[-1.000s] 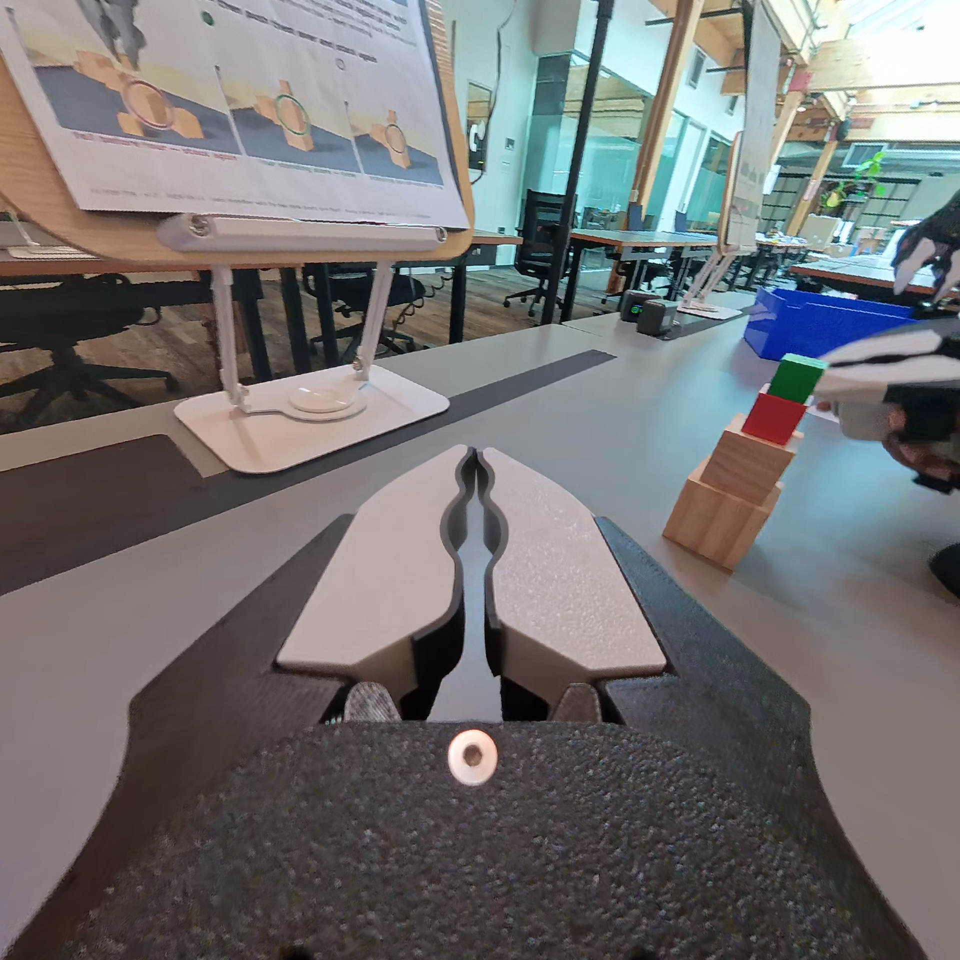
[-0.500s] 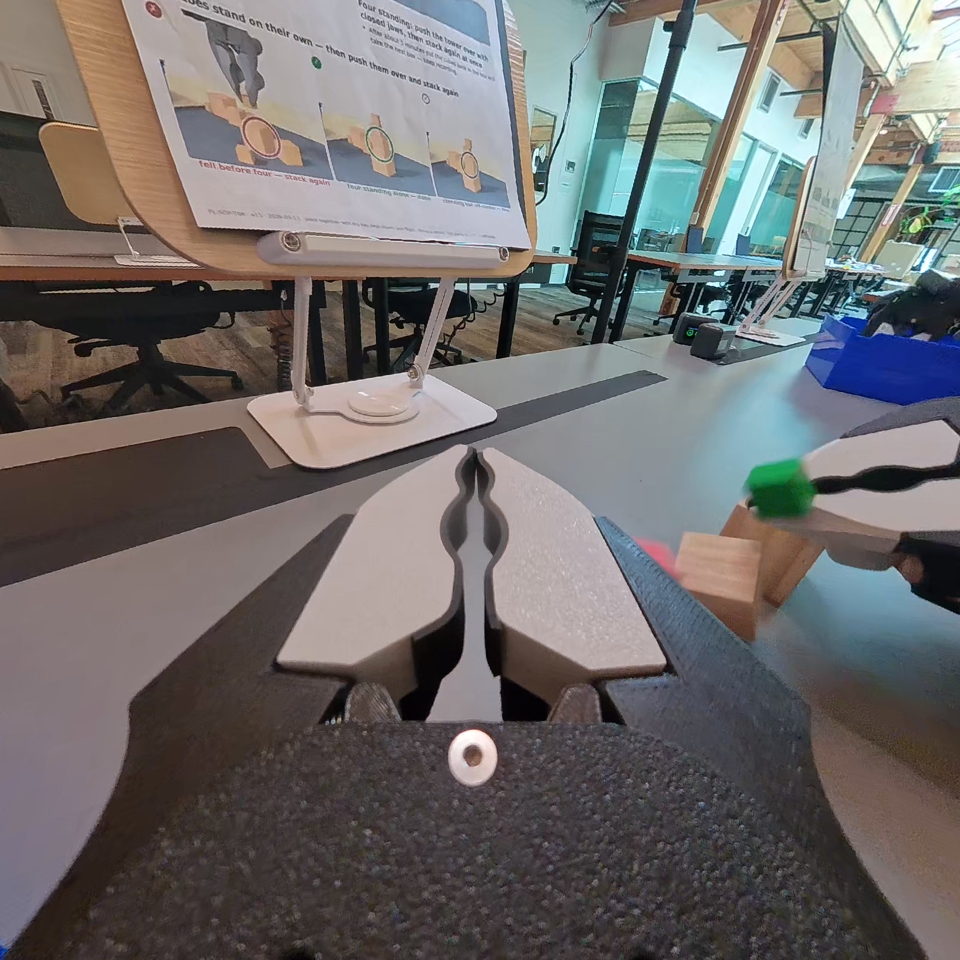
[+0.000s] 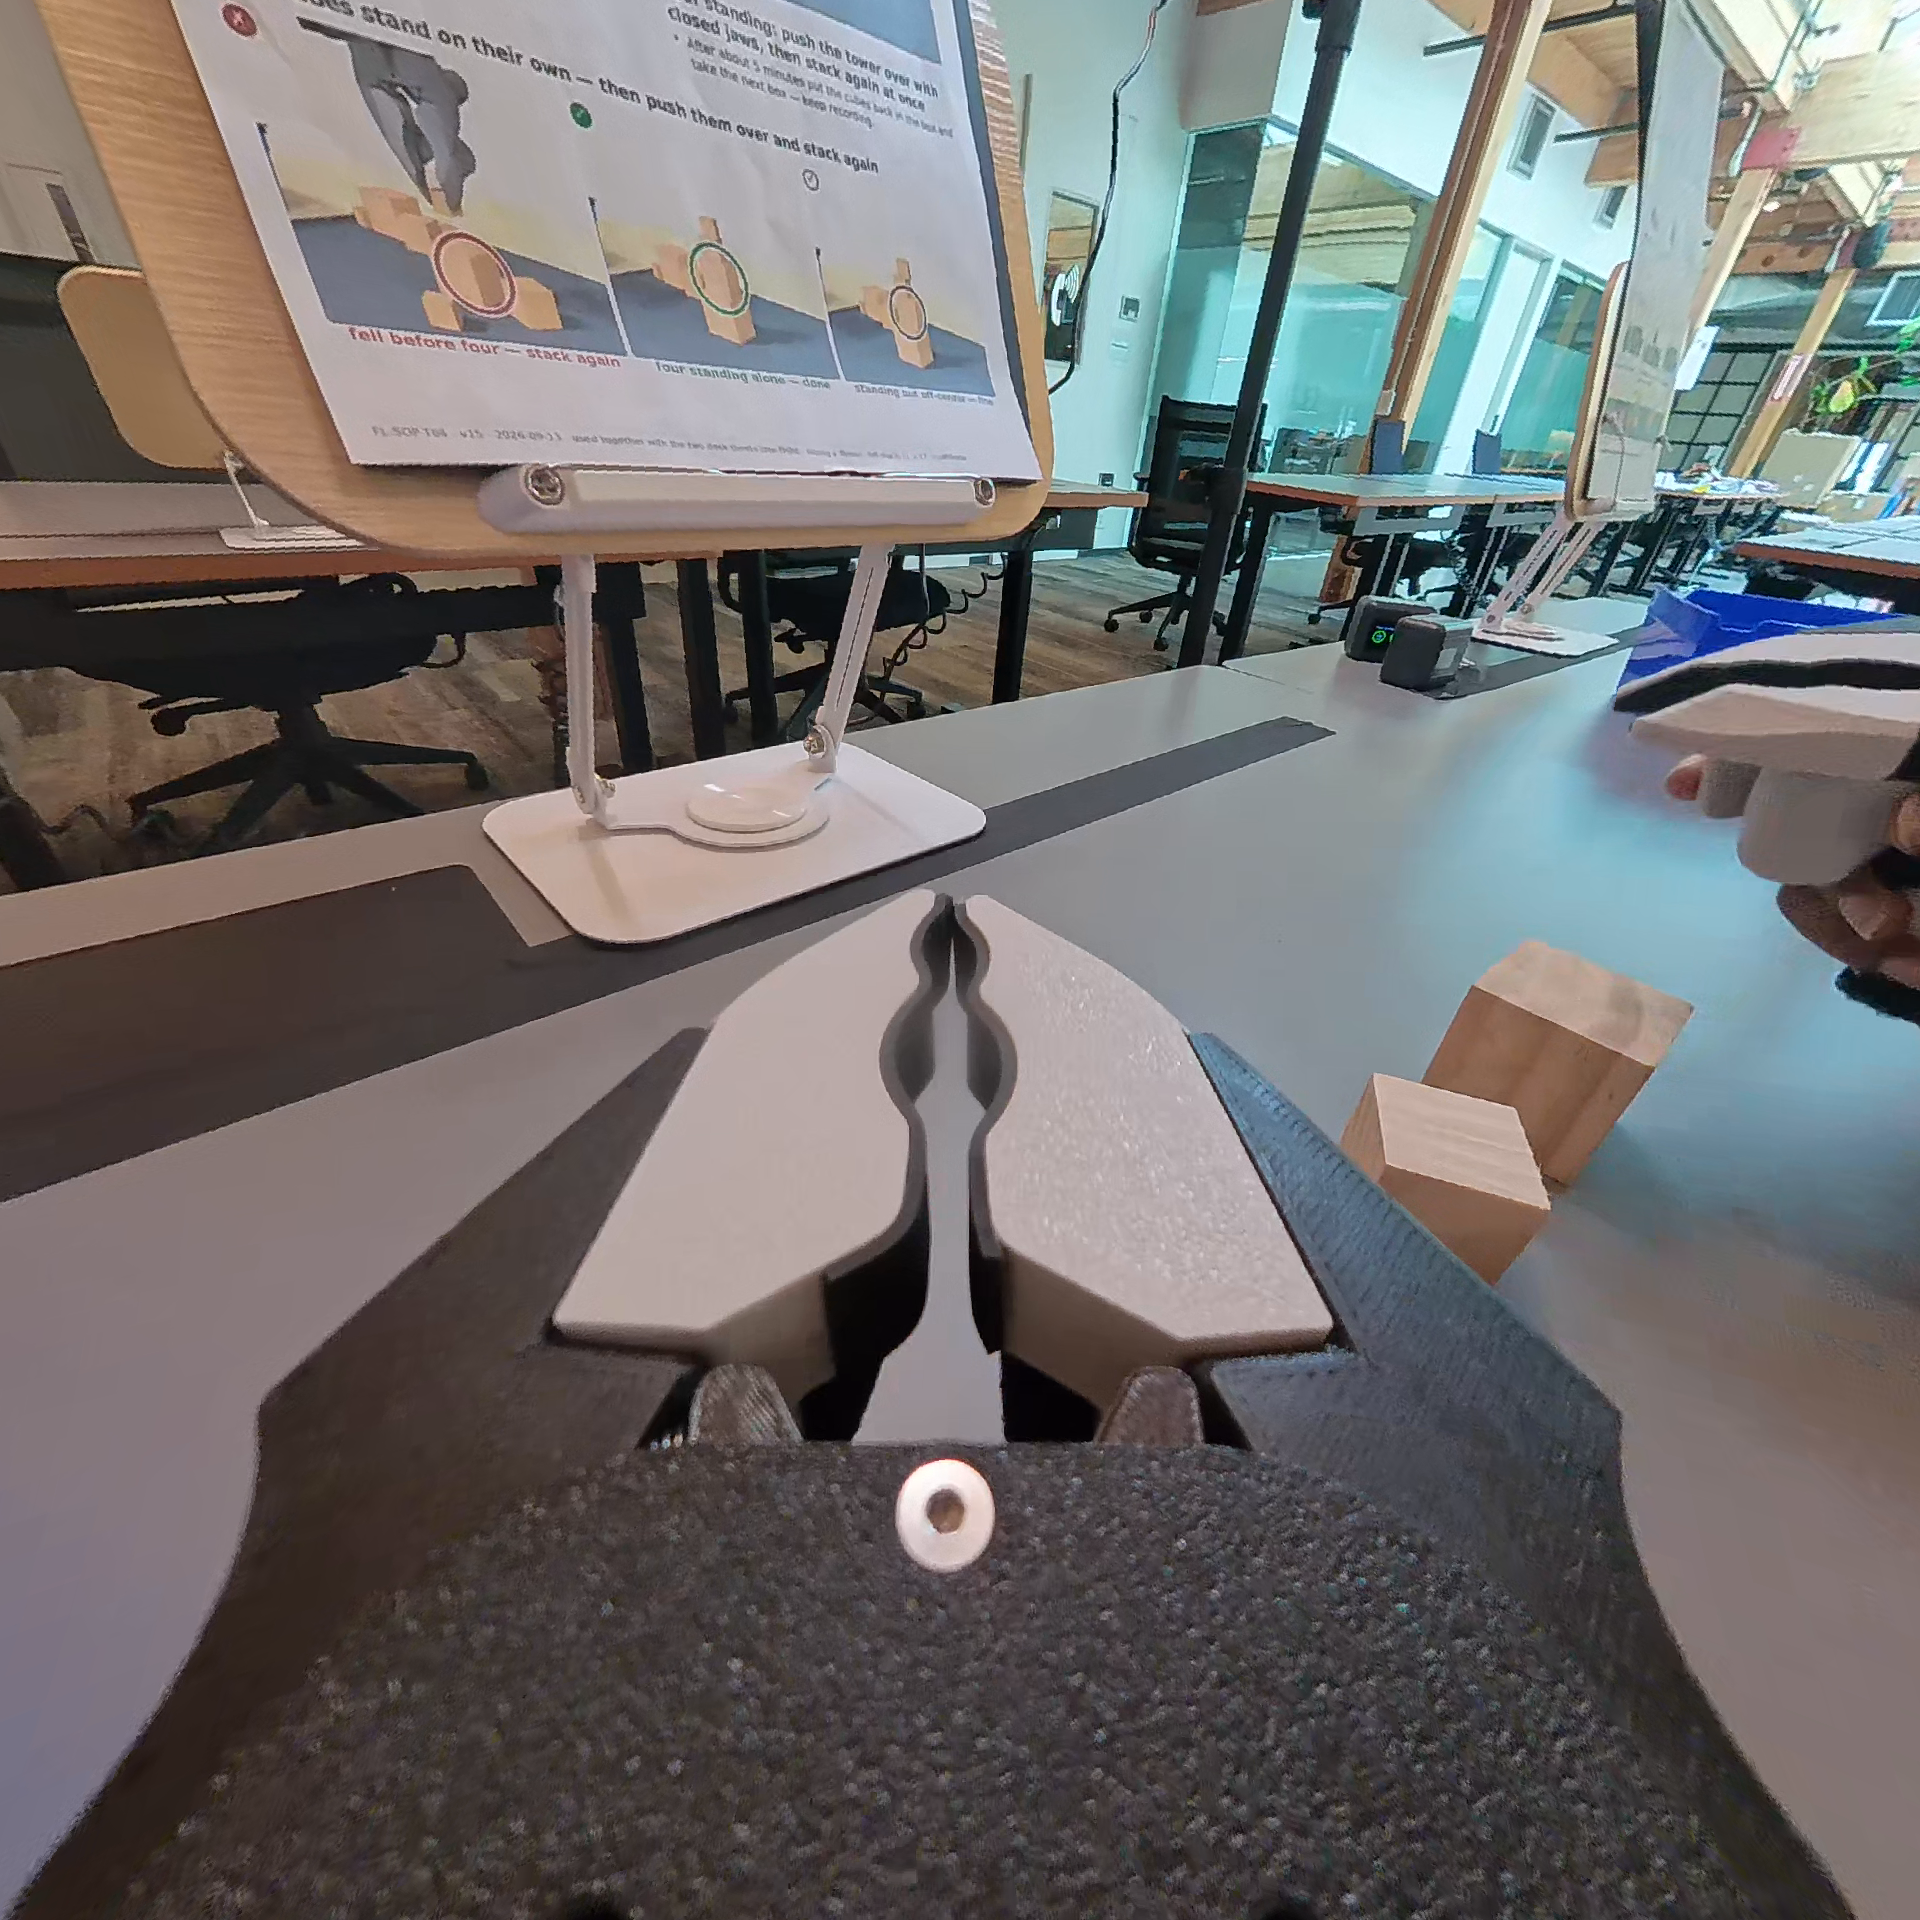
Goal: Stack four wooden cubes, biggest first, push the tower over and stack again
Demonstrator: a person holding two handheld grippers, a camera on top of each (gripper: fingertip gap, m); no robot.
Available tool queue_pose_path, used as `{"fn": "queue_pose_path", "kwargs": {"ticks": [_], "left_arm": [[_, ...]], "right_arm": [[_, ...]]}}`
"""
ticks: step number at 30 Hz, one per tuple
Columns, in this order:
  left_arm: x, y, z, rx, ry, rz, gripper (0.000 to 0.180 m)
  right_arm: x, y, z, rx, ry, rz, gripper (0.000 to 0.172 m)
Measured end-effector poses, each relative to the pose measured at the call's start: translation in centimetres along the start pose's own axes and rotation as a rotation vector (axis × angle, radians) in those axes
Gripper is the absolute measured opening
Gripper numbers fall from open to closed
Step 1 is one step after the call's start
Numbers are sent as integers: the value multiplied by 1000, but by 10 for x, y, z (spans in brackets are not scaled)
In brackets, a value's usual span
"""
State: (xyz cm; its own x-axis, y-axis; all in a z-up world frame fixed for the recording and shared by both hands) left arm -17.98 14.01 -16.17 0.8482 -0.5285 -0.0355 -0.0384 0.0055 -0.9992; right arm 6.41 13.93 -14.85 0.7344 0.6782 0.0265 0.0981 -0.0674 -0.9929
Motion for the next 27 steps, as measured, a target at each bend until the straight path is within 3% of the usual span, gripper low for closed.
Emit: {"fn": "queue_pose_path", "kwargs": {"ticks": [8, 13, 21, 23, 27], "left_arm": [[17, -19, -3, 50, 2, 67, 0], [72, -24, 7, -10, 207, 70, 0], [169, 13, 33, -296, 471, 202, 55], [178, 21, 38, -377, 506, 237, 68], [180, 37, 50, -552, 552, 321, 75]], "right_arm": [[32, -21, -24, 109, 8, 136, 22], [32, -17, -22, 93, 12, 128, 29], [39, -16, -22, 97, 9, 183, 29], [39, -18, -24, 102, 7, 183, 29], [38, -18, -24, 99, -6, 197, 29]]}}
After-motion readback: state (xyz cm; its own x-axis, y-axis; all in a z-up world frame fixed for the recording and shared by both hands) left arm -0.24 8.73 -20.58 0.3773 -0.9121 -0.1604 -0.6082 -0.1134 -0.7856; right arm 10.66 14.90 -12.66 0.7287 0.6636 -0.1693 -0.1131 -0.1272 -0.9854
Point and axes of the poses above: each gripper's, where its closed fingertips meet, z out along the fingers, y out of its underside, x = y × z across the jaws, the point moved 1 cm from there along -z, back along the fingers, and after that the axes turned 6 degrees about z, right-handed, at the moved point
